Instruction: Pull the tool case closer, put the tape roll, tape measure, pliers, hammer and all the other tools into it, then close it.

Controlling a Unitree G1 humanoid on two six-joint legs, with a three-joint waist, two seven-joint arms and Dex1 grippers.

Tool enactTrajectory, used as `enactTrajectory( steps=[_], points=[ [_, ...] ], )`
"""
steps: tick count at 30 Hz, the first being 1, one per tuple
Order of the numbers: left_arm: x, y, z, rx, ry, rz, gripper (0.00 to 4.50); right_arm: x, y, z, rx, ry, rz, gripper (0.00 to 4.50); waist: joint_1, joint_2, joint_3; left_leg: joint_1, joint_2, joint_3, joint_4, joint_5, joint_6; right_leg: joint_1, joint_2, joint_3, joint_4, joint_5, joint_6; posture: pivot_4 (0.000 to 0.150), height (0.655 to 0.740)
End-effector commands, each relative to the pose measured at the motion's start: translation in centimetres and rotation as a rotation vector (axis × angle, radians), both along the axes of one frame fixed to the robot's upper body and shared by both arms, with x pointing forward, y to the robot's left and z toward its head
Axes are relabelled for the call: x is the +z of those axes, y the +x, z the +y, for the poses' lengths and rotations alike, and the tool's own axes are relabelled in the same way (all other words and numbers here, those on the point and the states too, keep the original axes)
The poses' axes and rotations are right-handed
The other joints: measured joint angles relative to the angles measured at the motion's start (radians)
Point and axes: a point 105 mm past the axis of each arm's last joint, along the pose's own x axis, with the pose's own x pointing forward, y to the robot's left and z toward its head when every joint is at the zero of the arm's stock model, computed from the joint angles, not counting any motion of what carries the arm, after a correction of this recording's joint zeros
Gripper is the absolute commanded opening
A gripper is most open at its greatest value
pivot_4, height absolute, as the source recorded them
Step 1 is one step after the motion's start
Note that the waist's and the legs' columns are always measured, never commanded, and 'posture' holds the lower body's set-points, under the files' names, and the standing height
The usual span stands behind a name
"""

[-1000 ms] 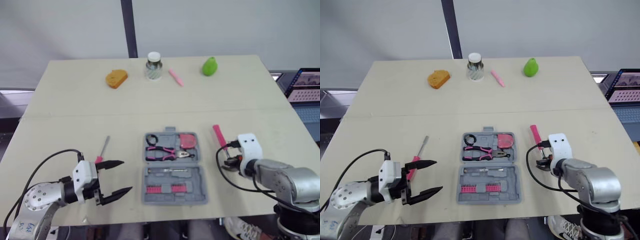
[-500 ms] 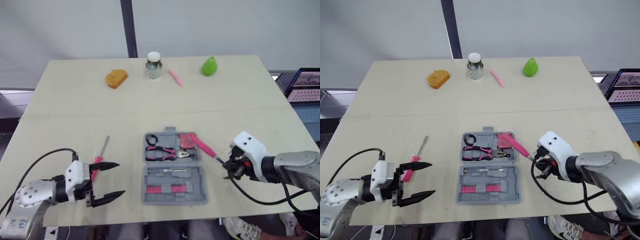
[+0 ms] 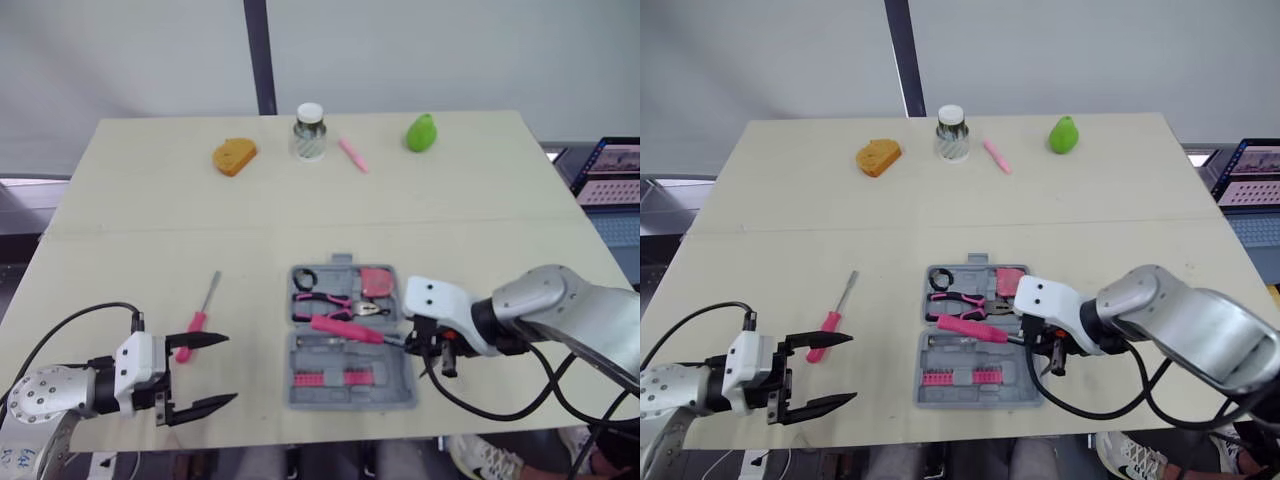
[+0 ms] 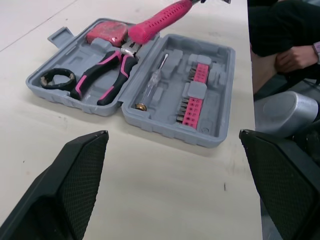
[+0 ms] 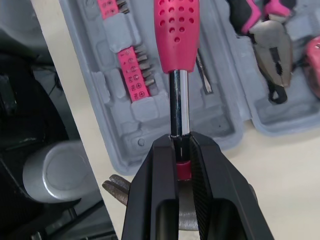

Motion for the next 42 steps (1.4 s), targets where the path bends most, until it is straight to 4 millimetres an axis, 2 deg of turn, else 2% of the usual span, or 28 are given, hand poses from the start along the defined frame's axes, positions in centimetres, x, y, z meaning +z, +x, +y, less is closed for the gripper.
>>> enactTrajectory(
  steps=[1,10,16,22,30,42],
  points=[
    [0.5,-0.1,0.0,0.002,0.008,-0.027,4.50,0.3,0.0,0.3,0.114,-0.062,-0.022,0.05,-0.002,0.000,0.000,0.000,0.000,0.000,0.000,0.000,0.000,0.000,0.000,0.000,0.000,0.000,0.000,0.150,0.6950],
    [0.7,-0.3,-0.5,-0.003,0.021,-0.029,4.50,-0.2,0.7,1.2,0.252,-0.139,-0.009,0.05,-0.009,0.000,0.000,0.000,0.000,0.000,0.000,0.000,0.000,0.000,0.000,0.000,0.001,0.000,0.000,0.150,0.6950],
    [0.9,-0.4,-0.7,0.007,0.028,-0.031,4.50,-0.9,1.3,2.0,0.280,-0.162,0.011,0.05,-0.015,0.000,0.000,0.000,0.000,0.000,0.000,0.000,0.000,0.000,0.000,-0.001,0.002,0.000,0.000,0.150,0.6950],
    [1.0,-0.7,-0.9,0.019,0.032,-0.031,4.50,-1.4,2.0,2.9,0.268,-0.177,0.036,0.05,-0.024,0.000,0.000,0.000,0.000,-0.001,0.001,0.000,0.000,0.000,0.000,-0.001,0.003,0.000,0.000,0.150,0.6950],
    [0.9,-0.9,-0.9,0.033,0.043,-0.023,4.50,-2.0,1.8,3.9,0.251,-0.188,0.078,0.05,-0.023,0.000,0.000,0.000,0.000,-0.001,0.001,0.000,0.000,0.000,0.000,-0.001,0.003,0.000,0.000,0.150,0.6950],
    [-0.1,-1.5,0.3,0.060,0.061,0.000,4.50,-2.7,2.0,5.1,0.183,-0.191,0.095,0.05,-0.024,0.000,0.000,0.000,0.000,-0.001,0.001,0.000,-0.001,0.000,0.000,-0.001,0.004,0.000,0.000,0.150,0.6950]
  ],
)
